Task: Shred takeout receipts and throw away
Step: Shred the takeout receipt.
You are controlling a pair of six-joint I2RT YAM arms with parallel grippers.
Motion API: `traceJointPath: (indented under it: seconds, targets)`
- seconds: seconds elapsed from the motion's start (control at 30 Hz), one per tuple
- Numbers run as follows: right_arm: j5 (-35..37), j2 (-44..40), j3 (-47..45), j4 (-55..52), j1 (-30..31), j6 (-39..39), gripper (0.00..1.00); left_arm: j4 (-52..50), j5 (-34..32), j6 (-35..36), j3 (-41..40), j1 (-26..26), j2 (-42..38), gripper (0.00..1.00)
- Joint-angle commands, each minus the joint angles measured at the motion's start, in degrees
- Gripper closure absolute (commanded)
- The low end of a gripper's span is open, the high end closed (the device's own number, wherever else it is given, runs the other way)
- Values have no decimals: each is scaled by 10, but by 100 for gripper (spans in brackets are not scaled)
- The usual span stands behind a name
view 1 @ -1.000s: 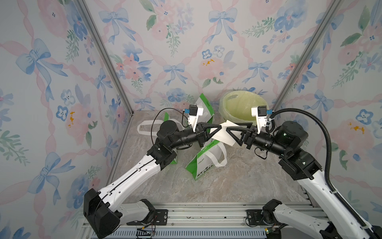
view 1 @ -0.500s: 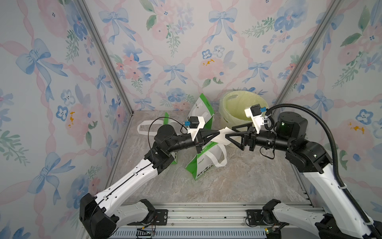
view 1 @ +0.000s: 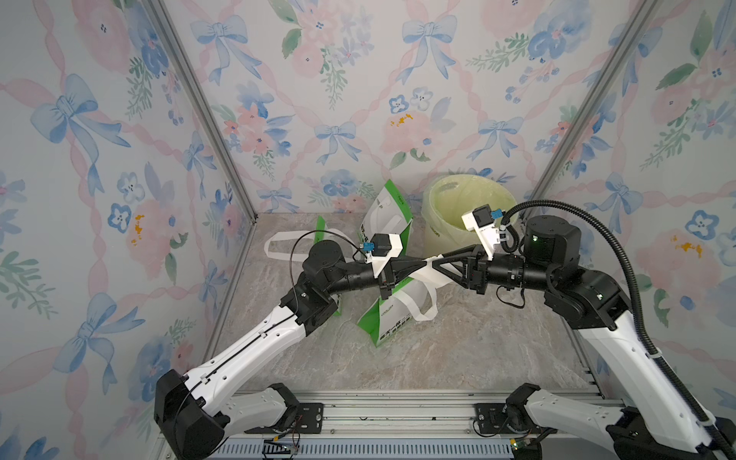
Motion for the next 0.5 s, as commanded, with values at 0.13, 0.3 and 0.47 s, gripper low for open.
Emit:
traceJointPath:
  seconds: [0.13, 0.3, 0.47]
  targets:
    - [-9, 10, 5, 16, 8, 24, 96, -23, -31, 52, 7, -8, -7, 100]
    - [-1, 7, -10, 30, 8, 71, 100, -30, -68, 184, -17, -26, -28, 100]
    - [5, 20, -2, 0, -2, 144, 100, -30, -168, 334, -39, -62, -45, 100]
